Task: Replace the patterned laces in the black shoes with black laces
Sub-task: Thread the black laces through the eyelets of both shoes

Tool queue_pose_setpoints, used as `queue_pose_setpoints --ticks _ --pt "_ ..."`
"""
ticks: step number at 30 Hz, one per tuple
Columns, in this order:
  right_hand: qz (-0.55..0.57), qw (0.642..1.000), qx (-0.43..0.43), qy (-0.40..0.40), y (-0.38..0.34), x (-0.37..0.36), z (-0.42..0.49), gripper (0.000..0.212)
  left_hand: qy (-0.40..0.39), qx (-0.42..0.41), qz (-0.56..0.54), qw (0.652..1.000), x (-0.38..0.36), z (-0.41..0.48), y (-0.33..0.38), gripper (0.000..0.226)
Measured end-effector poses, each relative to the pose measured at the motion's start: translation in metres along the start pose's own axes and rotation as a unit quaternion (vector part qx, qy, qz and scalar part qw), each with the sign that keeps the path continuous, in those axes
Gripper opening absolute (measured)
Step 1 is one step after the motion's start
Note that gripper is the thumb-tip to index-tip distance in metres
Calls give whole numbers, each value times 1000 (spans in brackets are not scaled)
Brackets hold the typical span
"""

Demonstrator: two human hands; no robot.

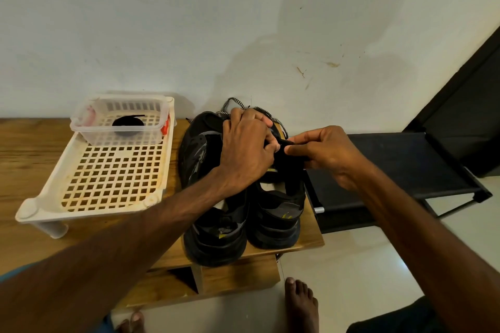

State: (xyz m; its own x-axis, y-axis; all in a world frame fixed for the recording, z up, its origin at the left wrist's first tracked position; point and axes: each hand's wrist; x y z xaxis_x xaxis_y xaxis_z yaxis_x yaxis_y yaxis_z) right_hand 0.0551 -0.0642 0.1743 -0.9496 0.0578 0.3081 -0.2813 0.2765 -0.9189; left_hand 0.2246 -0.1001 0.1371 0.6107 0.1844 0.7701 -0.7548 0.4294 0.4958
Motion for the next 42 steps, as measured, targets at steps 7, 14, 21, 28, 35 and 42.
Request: queue_pose_setpoints --ticks 7,14,21,28,35,42 --pt "-99 992 80 22 1 -6 -1 15 5 18 -26 1000 0 1 0 5" --pt "-102 991 71 -46 1 -2 2 23 7 23 -40 999 2 0 2 7" --pt "-145 983 112 -26 0 4 11 15 0 24 -29 999 6 1 3 7" --pt "-238 959 152 16 1 -3 18 18 -35 -4 74 997 10 -3 1 25" --pt "13 989 138 57 -18 13 8 25 -36 -2 113 993 9 -5 -2 32" --pt "198 971 78 113 -28 35 1 16 108 -26 -71 991 21 5 -7 11"
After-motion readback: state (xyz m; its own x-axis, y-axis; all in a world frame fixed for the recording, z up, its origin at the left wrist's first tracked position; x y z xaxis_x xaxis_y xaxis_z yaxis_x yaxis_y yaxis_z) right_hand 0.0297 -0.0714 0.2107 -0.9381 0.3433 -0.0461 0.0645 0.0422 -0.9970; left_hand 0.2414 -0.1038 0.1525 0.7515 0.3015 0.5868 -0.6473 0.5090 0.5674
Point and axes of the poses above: each hand's wrist, its own z-axis towards the middle knuckle, its own x-axis out of the back of the hand, y = z × x, and after that the axes turned 2 degrees about -z, right-handed
